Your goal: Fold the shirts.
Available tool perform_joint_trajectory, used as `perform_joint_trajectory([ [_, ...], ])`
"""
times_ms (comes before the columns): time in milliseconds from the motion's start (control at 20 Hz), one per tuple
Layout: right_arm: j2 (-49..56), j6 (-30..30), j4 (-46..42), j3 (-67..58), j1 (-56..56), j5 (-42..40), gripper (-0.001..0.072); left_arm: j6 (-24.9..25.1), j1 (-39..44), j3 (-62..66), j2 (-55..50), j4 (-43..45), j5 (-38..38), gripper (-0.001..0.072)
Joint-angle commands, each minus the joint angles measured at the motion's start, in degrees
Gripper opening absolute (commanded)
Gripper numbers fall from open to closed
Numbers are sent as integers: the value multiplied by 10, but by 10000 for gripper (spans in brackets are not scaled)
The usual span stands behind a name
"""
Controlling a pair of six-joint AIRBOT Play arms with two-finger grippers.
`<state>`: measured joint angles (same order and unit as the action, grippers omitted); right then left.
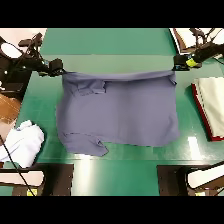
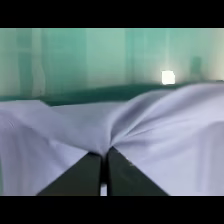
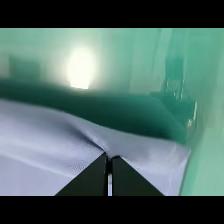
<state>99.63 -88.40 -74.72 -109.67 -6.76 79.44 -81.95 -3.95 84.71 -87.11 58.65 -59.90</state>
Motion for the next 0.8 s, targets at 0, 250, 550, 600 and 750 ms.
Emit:
perform_joint_trajectory([
  [0, 49, 2, -4, -56, -3, 1, 11, 35, 0, 6, -26, 3, 22, 24],
  [250, 34, 21, -34, -18, -3, 101, 10, 60, -10, 4, -25, 64, -122, 24],
  [550, -51, 21, -30, 186, -4, 32, 12, 59, -10, -76, -26, 73, -121, 24],
  [600, -61, 21, -28, 208, -4, 24, 11, 59, -10, -85, -26, 73, -121, 25],
  [750, -78, 20, -28, 248, -4, 20, 17, 28, -10, -92, -26, 74, -122, 392],
])
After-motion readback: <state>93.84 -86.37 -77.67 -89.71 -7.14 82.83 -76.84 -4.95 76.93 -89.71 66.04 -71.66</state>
